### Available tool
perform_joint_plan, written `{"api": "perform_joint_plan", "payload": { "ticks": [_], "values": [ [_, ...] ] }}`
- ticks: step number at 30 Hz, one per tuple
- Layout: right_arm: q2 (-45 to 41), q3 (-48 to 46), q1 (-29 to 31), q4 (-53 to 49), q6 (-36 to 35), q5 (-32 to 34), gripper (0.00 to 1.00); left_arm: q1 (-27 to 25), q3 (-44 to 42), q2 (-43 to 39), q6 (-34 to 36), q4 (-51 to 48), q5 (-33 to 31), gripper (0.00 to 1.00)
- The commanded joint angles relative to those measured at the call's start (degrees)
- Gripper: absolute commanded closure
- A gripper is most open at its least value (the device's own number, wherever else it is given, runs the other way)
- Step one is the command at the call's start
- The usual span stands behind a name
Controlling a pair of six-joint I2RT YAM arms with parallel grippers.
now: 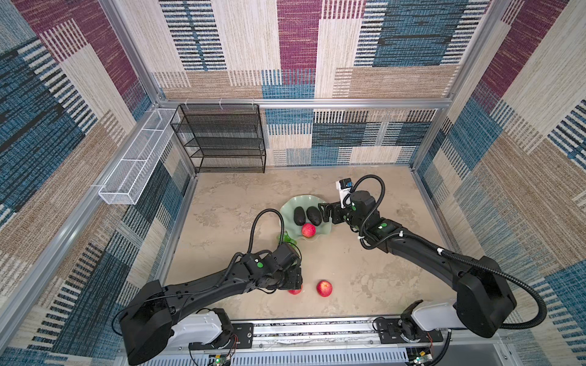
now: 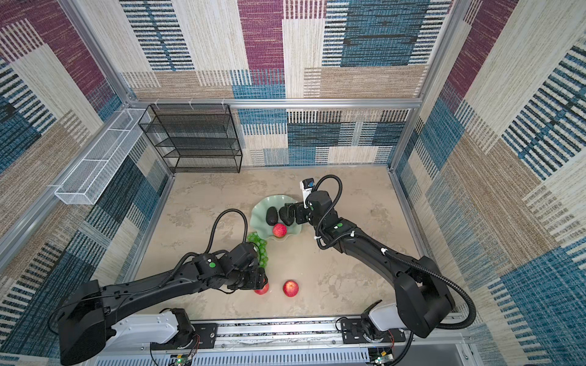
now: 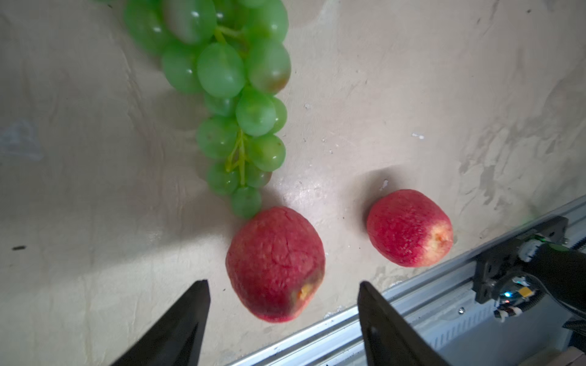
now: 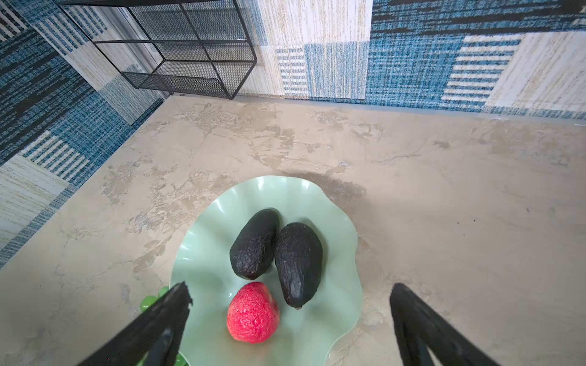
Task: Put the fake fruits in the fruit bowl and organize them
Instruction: 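Grasp the red apple nearest the grapes with the left gripper, then drop the apple into the bowl with the left gripper while the right reaches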
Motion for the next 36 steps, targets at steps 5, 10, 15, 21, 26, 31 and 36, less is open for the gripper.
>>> {"api": "perform_joint_plan", "payload": {
  "ticks": [5,10,15,21,26,31,36],
  "values": [
    [-0.5,-0.4,-0.1,1.9,0.4,1.2,0.00,-0.9,-0.5,4.2,-0.2,1.9,0.7,0.32],
    [-0.1,-0.7,-0.1,2.4,0.6,1.1,0.00,-1.0,-0.9,1.7,-0.1,0.6,0.8,0.55],
    [0.3,-0.9,-0.2,2.5,0.9,1.1,0.00,-0.9,3.6,-4.8,2.7,-9.4,-4.7,0.56],
    [0.2,-0.9,-0.2,2.3,1.3,1.1,0.00,6.9,10.6,-10.1,10.4,-10.9,-8.8,0.53],
    [-1.6,-2.5,-0.2,1.6,2.0,1.1,0.00,15.7,17.7,-2.0,16.3,-3.0,-4.3,0.52],
    [-4.0,-5.0,-0.2,-0.5,2.9,2.0,0.00,19.3,28.8,11.2,21.6,-3.4,-2.5,0.52],
    [-5.7,-7.6,-0.2,-1.1,4.0,2.0,0.00,21.8,32.3,19.6,23.2,-1.8,0.4,0.53]
  ]
}}
